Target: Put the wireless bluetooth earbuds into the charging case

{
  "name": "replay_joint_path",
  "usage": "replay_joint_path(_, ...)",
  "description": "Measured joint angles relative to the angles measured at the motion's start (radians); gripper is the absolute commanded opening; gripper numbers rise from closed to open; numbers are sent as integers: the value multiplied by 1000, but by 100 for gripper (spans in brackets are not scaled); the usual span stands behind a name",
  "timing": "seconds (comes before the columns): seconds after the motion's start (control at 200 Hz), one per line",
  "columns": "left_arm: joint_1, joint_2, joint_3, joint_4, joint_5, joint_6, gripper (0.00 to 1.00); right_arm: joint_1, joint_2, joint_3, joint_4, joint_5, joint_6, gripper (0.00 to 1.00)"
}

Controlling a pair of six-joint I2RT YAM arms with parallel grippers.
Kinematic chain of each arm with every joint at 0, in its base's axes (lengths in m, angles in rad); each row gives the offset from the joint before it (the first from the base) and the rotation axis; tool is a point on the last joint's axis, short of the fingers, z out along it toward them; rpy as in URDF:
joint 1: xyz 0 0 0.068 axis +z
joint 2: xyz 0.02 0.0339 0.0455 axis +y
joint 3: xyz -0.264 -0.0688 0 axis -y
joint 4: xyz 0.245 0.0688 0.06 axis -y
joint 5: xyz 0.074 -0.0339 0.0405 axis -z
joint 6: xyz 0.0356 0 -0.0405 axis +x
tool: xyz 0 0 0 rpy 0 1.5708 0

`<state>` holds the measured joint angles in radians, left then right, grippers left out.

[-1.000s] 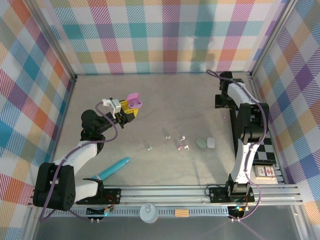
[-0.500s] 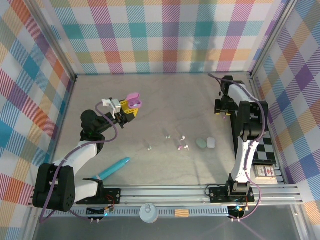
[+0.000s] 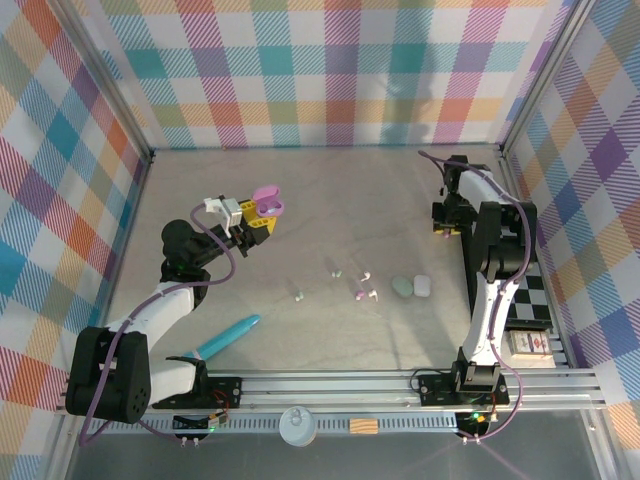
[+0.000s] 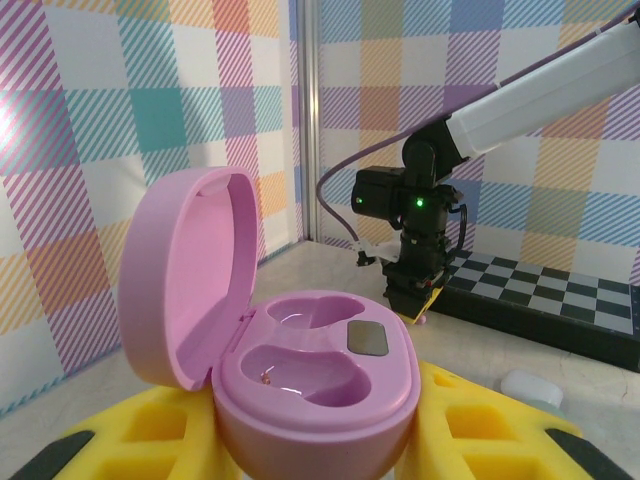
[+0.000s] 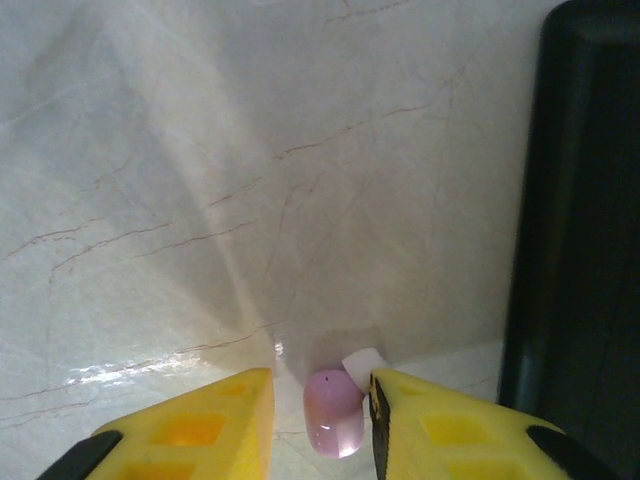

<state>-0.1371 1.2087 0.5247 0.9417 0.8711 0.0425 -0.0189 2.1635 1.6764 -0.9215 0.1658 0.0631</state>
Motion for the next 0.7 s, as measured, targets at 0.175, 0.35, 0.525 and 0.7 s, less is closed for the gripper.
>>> replay_joint_path(0.175, 0, 0, 1, 0, 0, 0, 29, -1, -11, -21, 13, 0, 1, 22)
replay_joint_path(0.35, 0, 0, 4, 0, 0, 0, 29, 6, -61, -93, 37, -8, 3, 19)
replay_joint_path(0.525, 0, 0, 5, 0, 0, 0, 29, 30, -115, -167, 39, -23, 3, 18)
replay_joint_path(0.7, 0, 0, 5, 0, 0, 0, 29, 73, -177, -234, 48, -43, 8, 18)
